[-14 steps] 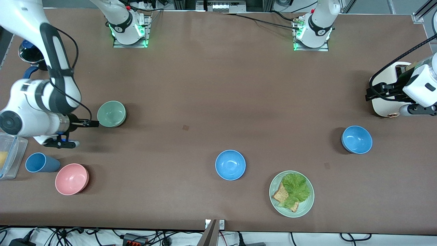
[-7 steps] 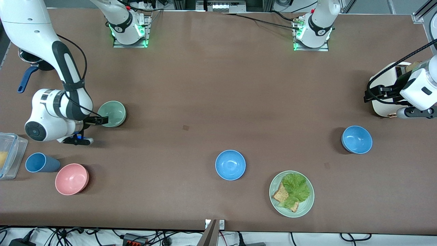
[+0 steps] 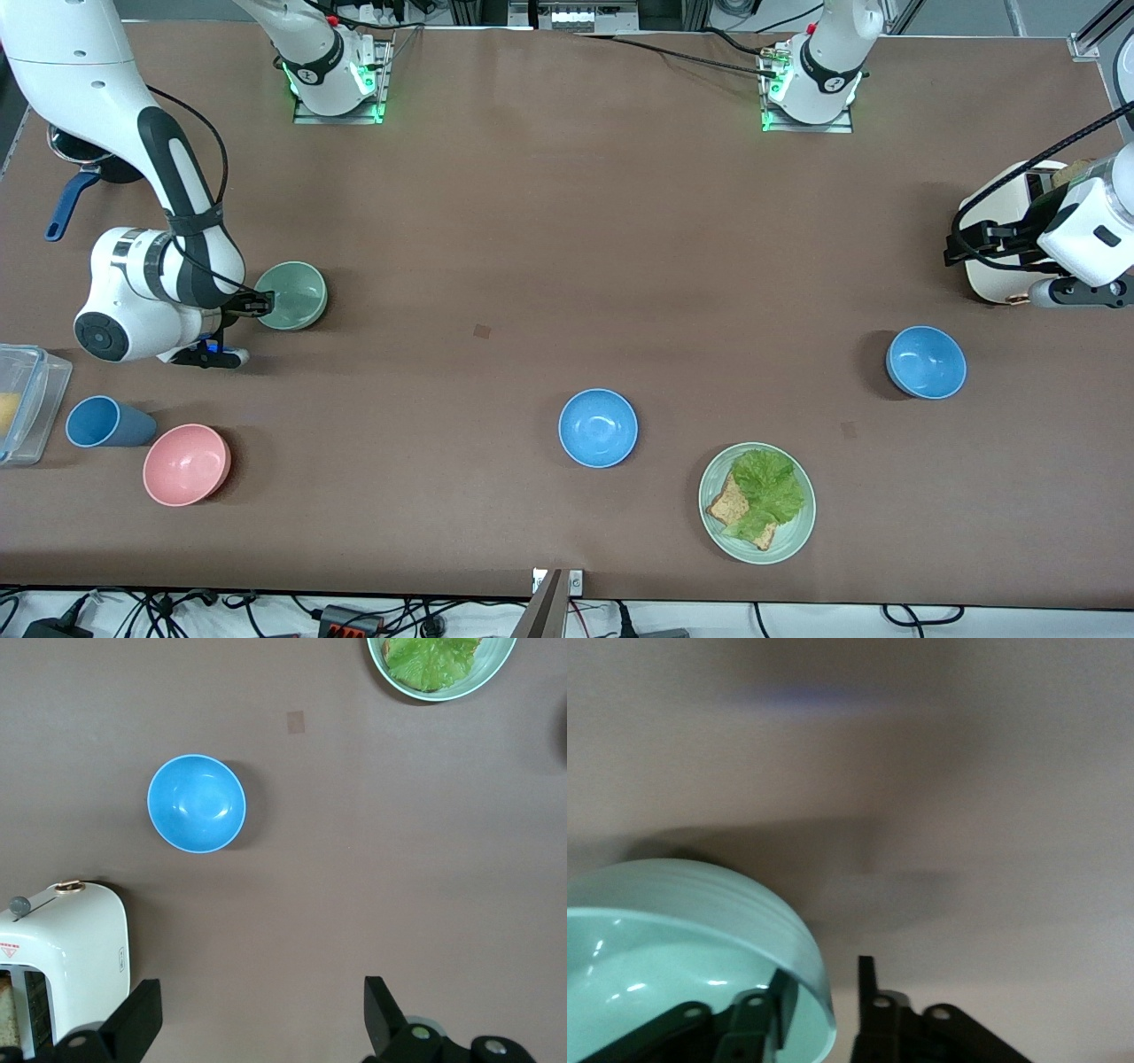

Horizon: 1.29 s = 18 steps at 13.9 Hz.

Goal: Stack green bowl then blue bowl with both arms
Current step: 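Grasp the green bowl rim and carry it toward the table middle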

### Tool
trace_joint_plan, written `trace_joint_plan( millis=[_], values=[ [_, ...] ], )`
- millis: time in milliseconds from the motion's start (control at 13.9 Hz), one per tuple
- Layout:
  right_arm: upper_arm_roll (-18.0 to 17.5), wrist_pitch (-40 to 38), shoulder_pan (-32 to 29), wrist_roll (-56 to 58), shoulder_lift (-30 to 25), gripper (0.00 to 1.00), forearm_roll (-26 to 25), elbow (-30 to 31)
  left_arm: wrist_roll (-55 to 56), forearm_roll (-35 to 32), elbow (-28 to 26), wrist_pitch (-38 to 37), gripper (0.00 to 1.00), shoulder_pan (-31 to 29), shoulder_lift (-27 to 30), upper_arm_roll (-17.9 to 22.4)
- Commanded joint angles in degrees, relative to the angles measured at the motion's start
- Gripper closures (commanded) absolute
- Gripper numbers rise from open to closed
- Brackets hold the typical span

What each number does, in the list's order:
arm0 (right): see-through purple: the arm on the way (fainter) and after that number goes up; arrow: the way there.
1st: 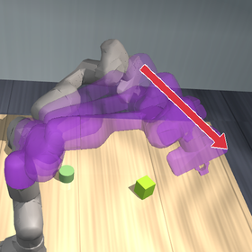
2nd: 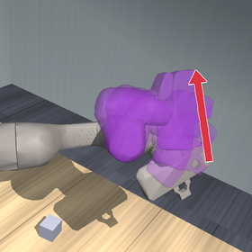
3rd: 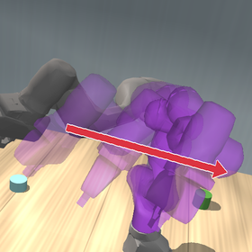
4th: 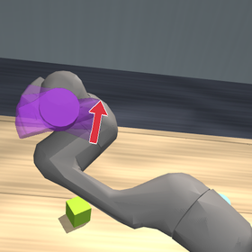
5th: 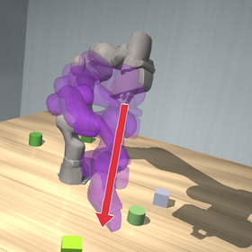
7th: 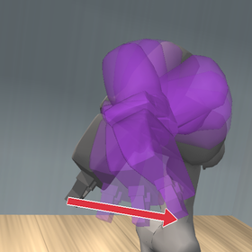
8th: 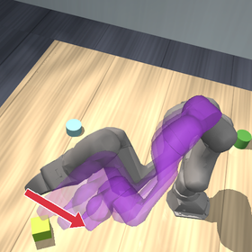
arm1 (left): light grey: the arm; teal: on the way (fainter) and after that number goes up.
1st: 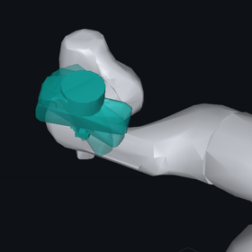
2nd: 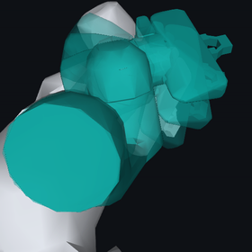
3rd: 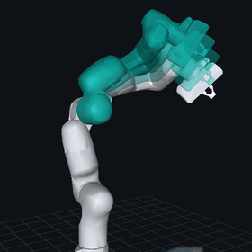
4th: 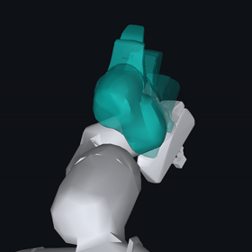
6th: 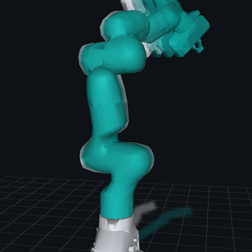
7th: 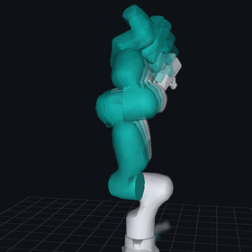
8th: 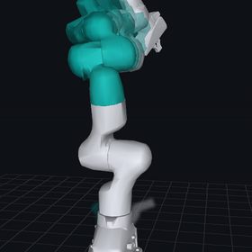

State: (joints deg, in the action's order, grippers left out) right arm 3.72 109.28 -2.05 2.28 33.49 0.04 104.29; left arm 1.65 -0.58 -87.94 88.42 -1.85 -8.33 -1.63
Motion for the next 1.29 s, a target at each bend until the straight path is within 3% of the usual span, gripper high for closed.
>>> trace_joint_plan(
  millis=[0,358,717,1219],
  values=[
    [-0.6,-1.3,0.1,0.8,-1.4,1.0,-0.1,0.2,0.5,-1.2,1.5,-1.0,0.0,-0.3,-0.6,-0.2],
    [-5.5,-2.3,0.5,0.4,-3.2,1.0,0.8,-0.9,0.5,-1.3,1.5,-1.0,0.0,-0.1,-0.6,-0.2],
    [-18.0,-5.8,1.8,-3.7,-3.8,1.0,2.2,-7.2,0.5,-1.2,1.6,-1.4,0.0,0.2,-0.5,-0.4],
    [-18.5,-3.4,22.1,-25.0,2.9,1.0,4.8,-14.8,0.5,-1.3,1.6,-1.4,0.0,0.1,-0.5,-0.3]
  ],
)
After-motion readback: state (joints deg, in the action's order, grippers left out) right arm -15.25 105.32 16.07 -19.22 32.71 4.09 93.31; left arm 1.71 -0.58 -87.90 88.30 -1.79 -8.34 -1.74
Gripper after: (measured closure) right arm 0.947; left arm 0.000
